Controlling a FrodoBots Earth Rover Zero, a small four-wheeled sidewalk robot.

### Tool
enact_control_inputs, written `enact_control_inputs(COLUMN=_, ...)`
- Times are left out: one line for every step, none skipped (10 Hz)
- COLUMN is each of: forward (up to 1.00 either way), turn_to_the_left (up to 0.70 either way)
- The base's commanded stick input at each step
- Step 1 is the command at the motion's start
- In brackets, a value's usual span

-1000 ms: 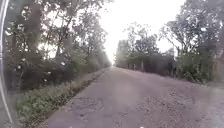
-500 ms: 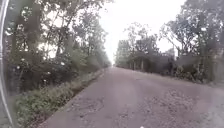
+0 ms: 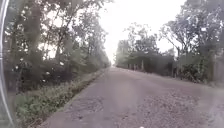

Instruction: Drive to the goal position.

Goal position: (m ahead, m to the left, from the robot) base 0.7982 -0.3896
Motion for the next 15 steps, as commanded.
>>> enact_control_inputs(forward=0.1, turn_to_the_left=0.01)
enact_control_inputs(forward=0.1, turn_to_the_left=0.01)
enact_control_inputs(forward=0.1, turn_to_the_left=0.01)
enact_control_inputs(forward=0.1, turn_to_the_left=0.01)
enact_control_inputs(forward=0.1, turn_to_the_left=0.01)
enact_control_inputs(forward=0.1, turn_to_the_left=0.01)
enact_control_inputs(forward=0.1, turn_to_the_left=0.01)
enact_control_inputs(forward=0.1, turn_to_the_left=0.01)
enact_control_inputs(forward=0.1, turn_to_the_left=0.01)
enact_control_inputs(forward=0.1, turn_to_the_left=0.01)
enact_control_inputs(forward=0.1, turn_to_the_left=0.01)
enact_control_inputs(forward=0.1, turn_to_the_left=0.01)
enact_control_inputs(forward=0.1, turn_to_the_left=0.01)
enact_control_inputs(forward=0.1, turn_to_the_left=0.01)
enact_control_inputs(forward=0.1, turn_to_the_left=0.01)
